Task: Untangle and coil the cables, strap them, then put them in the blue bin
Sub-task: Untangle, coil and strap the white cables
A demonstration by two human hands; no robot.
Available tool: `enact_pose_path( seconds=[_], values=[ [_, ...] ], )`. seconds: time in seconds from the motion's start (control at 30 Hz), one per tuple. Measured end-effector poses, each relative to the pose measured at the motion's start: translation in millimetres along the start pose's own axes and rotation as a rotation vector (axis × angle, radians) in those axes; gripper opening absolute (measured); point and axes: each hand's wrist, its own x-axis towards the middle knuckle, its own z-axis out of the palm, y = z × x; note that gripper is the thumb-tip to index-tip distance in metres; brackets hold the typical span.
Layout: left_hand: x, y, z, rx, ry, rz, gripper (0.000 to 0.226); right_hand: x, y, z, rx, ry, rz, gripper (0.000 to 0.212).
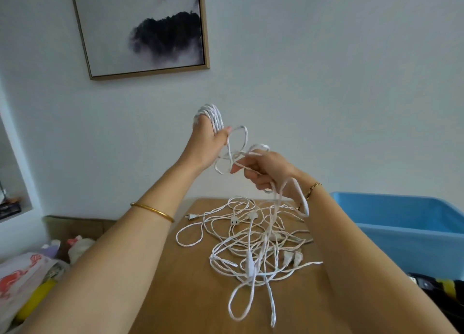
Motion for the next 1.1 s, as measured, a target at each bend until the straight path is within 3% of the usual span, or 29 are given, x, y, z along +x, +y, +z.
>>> enact_pose_path(
  seconds=[0.17,0.27,0.33,0.4,0.5,0.8,0.87,0.93,1.03,1.1],
  values=[
    [-9,1,-8,0.130,-0.243,0.026,0.025,-3,16,-9,0.337,0.095,0.041,0.029],
    [-15,-5,-9,0.352,-0.396,-0.084,0.033,-3,23,-9,0.365,0.209,-0.007,0.025],
    [-17,-10,-6,0.545,-0.407,-0.072,0.041,-3,23,-4,0.361,0.237,-0.019,0.026],
    [-15,-11,-3,0.636,-0.349,-0.049,0.054,-2,25,-1,0.394,0.252,0.009,0.035],
    [-10,-14,1,0.670,-0.217,-0.075,0.048,0,28,-3,0.491,0.277,0.097,0.048],
    [1,-19,7,0.690,0.078,-0.248,0.026,-4,26,-11,0.512,0.245,0.200,0.023],
    [7,-21,-8,0.730,0.190,-0.274,0.029,-13,34,-18,0.438,0.300,0.236,0.017],
    [15,-25,-29,0.738,0.274,-0.326,0.033,-18,50,-27,0.338,0.359,0.290,0.024],
    [18,-22,-42,0.640,0.284,-0.386,0.040,-13,72,-30,0.234,0.405,0.332,0.019],
    [17,-14,-43,0.579,0.303,-0.404,0.041,-5,84,-30,0.020,0.482,0.372,0.018]
  ],
)
